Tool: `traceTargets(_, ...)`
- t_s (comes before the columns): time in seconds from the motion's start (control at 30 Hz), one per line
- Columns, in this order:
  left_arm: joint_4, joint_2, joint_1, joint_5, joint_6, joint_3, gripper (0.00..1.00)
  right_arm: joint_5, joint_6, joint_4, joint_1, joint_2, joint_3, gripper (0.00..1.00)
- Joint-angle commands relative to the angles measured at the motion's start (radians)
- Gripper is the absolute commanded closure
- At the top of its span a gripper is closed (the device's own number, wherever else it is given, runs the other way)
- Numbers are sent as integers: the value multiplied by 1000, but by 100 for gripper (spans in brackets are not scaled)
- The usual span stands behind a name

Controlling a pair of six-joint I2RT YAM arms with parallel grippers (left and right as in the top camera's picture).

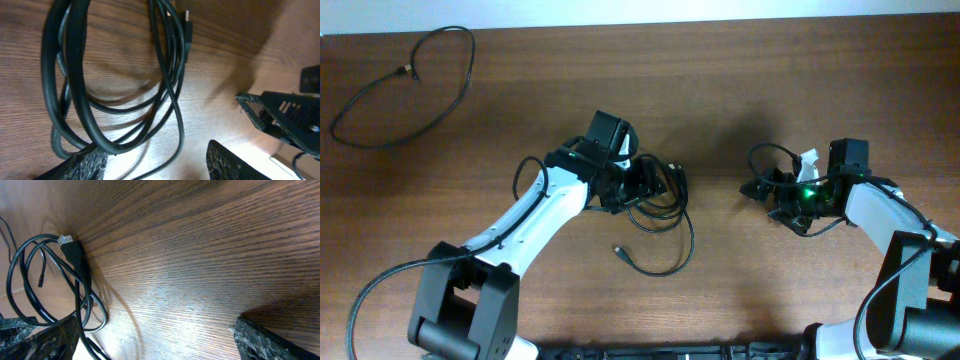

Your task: Untangle cables

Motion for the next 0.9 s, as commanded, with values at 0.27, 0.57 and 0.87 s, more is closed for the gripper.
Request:
traceTargets(0.27, 129, -1, -6, -84, -58, -9, 56, 117, -11, -12, -1, 17, -11, 1)
traceTargets(0.57, 134, 62, -6, -87, -58, -25, 100, 116, -11, -22, -1, 17, -11, 1)
traceTargets(0.87, 160, -34, 80, -12, 18, 133, 100, -399, -203, -97, 67, 17, -11, 1)
